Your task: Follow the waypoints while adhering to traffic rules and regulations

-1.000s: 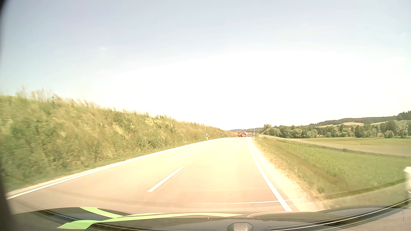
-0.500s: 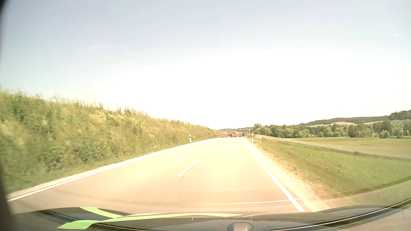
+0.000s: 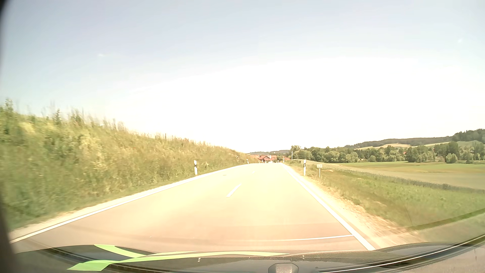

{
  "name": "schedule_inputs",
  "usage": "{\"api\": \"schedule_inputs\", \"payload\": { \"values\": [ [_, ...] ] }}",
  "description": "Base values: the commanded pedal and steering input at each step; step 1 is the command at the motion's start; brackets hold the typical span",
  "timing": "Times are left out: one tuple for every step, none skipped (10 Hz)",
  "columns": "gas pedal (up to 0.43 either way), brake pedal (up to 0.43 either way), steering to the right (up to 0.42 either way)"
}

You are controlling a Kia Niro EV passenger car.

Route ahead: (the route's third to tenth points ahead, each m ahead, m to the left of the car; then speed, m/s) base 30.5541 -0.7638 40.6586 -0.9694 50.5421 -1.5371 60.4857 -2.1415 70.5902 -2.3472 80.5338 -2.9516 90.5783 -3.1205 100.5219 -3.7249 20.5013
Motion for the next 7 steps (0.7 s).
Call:
{"api": "schedule_inputs", "payload": {
  "values": [
    [0.319, 0.0, 0.017],
    [0.319, 0.0, 0.013],
    [0.319, 0.0, 0.01],
    [0.319, 0.0, 0.006],
    [0.319, 0.0, 0.003],
    [0.319, 0.0, 0.003],
    [0.311, 0.0, 0.003]
  ]
}}
